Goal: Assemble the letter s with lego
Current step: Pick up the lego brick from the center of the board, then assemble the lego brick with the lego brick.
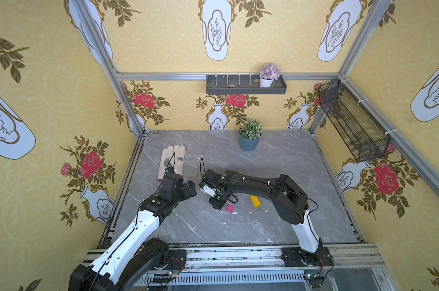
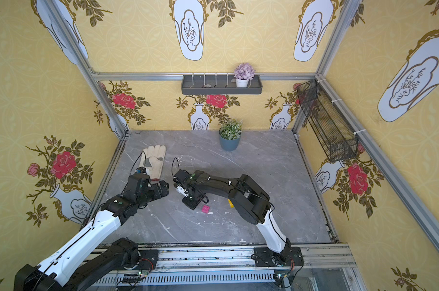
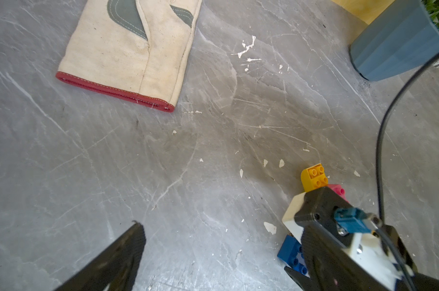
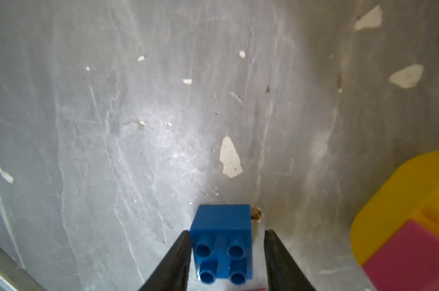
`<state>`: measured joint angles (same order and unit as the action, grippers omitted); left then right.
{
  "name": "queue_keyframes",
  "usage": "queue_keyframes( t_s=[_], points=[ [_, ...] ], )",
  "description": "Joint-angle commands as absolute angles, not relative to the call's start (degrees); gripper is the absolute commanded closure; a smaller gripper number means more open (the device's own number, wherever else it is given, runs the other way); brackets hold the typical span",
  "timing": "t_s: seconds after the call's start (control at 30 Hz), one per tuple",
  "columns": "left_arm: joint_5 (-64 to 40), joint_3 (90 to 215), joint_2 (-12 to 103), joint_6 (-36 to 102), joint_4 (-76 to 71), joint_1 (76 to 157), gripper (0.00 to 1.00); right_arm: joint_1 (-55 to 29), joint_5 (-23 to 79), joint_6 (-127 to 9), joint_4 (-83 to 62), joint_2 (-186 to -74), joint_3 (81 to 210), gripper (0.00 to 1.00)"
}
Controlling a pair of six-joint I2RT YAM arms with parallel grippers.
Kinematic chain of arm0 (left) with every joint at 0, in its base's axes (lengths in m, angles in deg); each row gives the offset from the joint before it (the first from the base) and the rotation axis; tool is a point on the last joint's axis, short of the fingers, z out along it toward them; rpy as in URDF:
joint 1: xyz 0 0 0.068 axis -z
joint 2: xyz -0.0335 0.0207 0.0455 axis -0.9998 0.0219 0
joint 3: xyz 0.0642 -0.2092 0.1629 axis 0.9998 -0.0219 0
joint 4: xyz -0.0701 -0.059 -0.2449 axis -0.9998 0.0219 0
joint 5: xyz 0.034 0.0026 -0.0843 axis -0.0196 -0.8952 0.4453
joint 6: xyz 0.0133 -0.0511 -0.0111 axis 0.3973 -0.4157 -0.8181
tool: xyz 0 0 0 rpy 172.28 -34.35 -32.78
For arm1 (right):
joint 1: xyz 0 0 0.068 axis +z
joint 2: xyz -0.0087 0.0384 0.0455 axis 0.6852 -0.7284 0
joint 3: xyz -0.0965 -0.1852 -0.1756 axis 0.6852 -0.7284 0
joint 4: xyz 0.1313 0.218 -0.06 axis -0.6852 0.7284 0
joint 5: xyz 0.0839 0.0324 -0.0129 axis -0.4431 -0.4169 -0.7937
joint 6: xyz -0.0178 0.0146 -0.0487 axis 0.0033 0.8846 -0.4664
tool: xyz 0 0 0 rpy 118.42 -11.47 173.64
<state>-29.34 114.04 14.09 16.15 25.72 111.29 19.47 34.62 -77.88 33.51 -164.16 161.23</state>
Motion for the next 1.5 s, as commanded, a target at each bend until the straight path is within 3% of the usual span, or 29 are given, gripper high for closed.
queue_keyframes(
  t_s=[0.0,0.1,0.37,0.77,1.47],
  points=[
    [-30.03,113.88,13.87,16.61,25.49,111.24,0.01,19.51,35.32,-77.37,34.4,-164.99,162.23,0.57],
    [-30.01,113.86,13.7,16.46,25.51,111.24,0.01,19.5,35.66,-77.32,34.83,-165.29,162.64,0.65],
    [-30.12,113.83,13.24,16.36,25.64,111.24,0.01,19.28,37.23,-76.52,35.66,-161.27,160.9,0.73],
    [-28.66,113.4,11.77,16.93,24.26,111.18,0.01,17.04,32.73,-77.16,35.39,-148.7,149.69,0.73],
    [-27.72,113.13,10.97,17.4,23.76,111.24,0.01,17.43,31.17,-81.32,31.75,-151.28,146.98,0.73]
  ],
)
